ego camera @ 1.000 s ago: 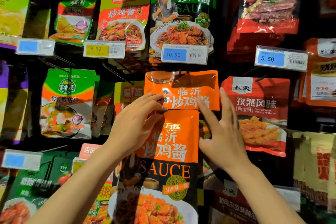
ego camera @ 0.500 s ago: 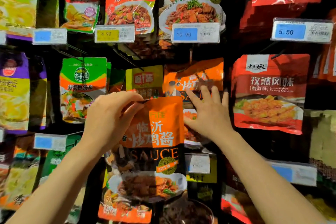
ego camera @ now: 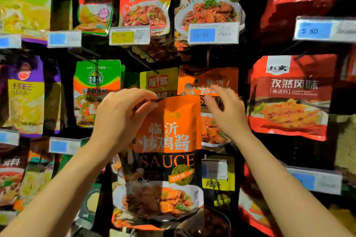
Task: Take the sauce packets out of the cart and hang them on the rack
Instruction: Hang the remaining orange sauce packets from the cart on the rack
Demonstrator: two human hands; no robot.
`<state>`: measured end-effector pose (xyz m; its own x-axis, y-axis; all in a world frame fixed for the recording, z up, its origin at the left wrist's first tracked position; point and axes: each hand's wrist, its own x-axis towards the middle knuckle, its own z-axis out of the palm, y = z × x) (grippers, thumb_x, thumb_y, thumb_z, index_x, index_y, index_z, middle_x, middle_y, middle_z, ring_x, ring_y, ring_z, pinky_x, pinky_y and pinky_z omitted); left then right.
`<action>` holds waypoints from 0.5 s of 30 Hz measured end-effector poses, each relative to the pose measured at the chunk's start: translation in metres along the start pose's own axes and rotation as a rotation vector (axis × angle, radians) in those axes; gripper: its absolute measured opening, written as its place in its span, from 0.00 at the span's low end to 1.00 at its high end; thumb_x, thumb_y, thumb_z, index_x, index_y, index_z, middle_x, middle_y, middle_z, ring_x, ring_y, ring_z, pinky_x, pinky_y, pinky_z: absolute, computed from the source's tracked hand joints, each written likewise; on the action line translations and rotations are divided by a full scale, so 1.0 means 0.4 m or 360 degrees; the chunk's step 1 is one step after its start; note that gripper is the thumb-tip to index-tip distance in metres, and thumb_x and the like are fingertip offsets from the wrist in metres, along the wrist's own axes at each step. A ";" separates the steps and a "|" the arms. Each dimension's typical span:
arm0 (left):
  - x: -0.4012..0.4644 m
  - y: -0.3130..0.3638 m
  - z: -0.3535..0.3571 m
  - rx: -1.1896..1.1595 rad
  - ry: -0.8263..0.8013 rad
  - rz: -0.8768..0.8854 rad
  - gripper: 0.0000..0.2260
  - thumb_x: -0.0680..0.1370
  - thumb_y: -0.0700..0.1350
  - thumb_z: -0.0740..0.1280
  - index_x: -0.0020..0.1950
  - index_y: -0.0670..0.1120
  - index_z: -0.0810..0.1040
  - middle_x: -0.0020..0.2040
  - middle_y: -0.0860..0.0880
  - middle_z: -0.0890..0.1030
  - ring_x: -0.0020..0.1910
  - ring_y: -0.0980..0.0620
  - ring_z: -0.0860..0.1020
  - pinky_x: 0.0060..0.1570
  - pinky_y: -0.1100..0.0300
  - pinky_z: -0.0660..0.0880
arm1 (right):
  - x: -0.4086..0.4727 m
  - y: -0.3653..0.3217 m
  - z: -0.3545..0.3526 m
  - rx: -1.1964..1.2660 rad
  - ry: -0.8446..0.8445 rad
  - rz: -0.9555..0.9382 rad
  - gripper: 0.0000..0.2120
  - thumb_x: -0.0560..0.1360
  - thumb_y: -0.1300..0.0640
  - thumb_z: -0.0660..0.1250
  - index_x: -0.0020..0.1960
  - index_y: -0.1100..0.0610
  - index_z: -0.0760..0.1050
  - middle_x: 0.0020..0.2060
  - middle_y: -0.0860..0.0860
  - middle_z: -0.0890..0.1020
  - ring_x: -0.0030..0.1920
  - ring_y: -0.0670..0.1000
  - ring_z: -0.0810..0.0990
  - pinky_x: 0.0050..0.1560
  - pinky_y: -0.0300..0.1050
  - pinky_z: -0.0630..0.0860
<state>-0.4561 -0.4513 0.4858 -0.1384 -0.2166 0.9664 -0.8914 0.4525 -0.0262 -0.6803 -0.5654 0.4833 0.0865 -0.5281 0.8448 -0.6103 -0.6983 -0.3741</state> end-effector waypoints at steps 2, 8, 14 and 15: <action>0.026 0.022 0.011 -0.0028 0.0014 0.0025 0.15 0.74 0.54 0.60 0.49 0.48 0.81 0.47 0.51 0.83 0.44 0.50 0.80 0.43 0.49 0.76 | -0.034 -0.063 -0.062 0.0769 0.0073 -0.0001 0.27 0.69 0.29 0.56 0.62 0.42 0.70 0.60 0.46 0.77 0.61 0.45 0.74 0.64 0.47 0.71; 0.130 0.121 0.062 -0.0089 0.0151 0.0186 0.12 0.74 0.53 0.61 0.48 0.50 0.81 0.46 0.52 0.83 0.45 0.48 0.80 0.44 0.48 0.75 | -0.071 -0.140 -0.143 0.0818 0.0196 -0.0311 0.31 0.70 0.51 0.71 0.66 0.37 0.61 0.60 0.50 0.76 0.58 0.50 0.77 0.59 0.53 0.75; 0.182 0.151 0.113 -0.0246 0.0254 0.0170 0.10 0.74 0.52 0.62 0.50 0.50 0.80 0.45 0.52 0.82 0.43 0.48 0.78 0.43 0.49 0.75 | -0.027 -0.131 -0.184 0.0520 0.0471 -0.0460 0.15 0.72 0.61 0.69 0.56 0.48 0.75 0.50 0.38 0.78 0.53 0.38 0.77 0.52 0.29 0.70; 0.185 0.151 0.122 -0.0195 0.0283 0.0171 0.10 0.74 0.51 0.62 0.50 0.50 0.80 0.45 0.51 0.82 0.43 0.48 0.78 0.43 0.50 0.74 | -0.020 -0.129 -0.183 0.0517 0.0474 -0.0431 0.15 0.72 0.61 0.70 0.55 0.47 0.75 0.49 0.38 0.78 0.52 0.38 0.77 0.51 0.28 0.70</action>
<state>-0.5412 -0.4823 0.5433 -0.1421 -0.0108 0.9898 -0.8150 0.5687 -0.1108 -0.7072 -0.4898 0.5240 -0.0491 -0.1802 0.9824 -0.3168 -0.9300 -0.1864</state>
